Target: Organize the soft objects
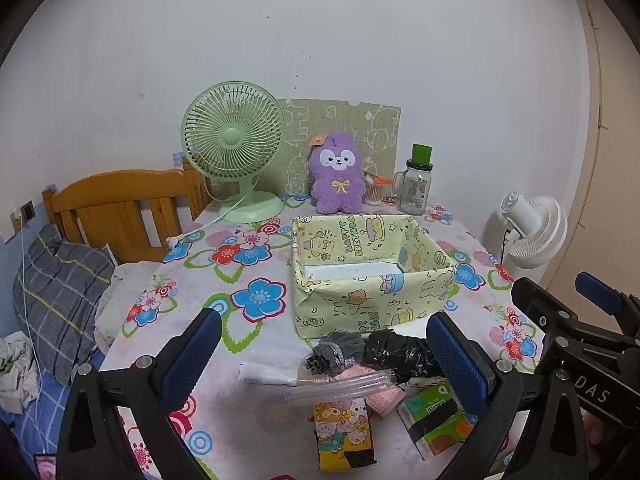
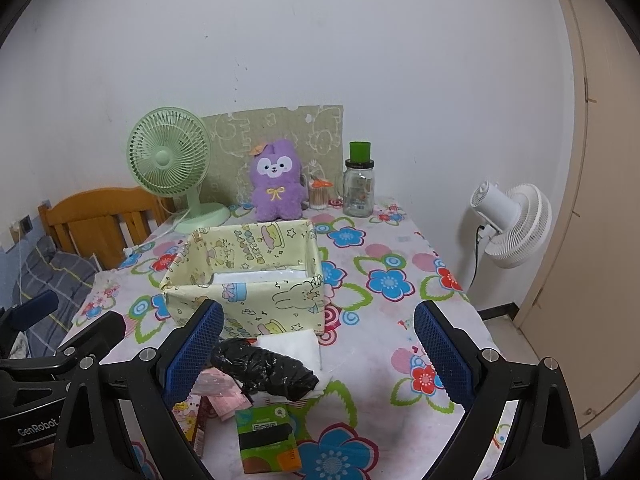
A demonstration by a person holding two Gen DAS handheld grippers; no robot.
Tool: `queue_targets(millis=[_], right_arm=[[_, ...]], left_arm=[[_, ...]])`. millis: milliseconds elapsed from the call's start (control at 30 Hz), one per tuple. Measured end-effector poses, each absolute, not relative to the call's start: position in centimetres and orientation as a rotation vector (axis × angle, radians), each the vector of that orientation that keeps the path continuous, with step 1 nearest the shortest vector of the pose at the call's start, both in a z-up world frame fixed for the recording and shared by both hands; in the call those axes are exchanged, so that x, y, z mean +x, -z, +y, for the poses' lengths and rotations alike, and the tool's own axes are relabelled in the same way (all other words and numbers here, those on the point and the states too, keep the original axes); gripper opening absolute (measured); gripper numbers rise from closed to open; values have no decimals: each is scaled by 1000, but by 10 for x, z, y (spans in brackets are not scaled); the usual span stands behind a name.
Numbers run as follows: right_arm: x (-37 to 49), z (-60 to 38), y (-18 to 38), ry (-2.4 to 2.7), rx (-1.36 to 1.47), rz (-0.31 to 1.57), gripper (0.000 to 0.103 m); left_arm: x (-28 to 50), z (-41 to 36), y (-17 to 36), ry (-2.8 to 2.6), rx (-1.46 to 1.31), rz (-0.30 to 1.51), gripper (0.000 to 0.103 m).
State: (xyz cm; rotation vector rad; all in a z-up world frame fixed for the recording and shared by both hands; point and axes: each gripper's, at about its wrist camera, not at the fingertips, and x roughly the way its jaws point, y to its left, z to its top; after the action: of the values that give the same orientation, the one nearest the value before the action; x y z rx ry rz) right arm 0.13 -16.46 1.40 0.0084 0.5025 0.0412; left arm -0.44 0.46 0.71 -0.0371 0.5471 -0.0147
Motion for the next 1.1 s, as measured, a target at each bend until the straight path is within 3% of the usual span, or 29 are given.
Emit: queue_targets(millis=[1100], right_arm=[[-6, -166, -20, -41, 12, 481, 98]], left_arm=[[-10, 5, -9, 25, -42, 536, 103]])
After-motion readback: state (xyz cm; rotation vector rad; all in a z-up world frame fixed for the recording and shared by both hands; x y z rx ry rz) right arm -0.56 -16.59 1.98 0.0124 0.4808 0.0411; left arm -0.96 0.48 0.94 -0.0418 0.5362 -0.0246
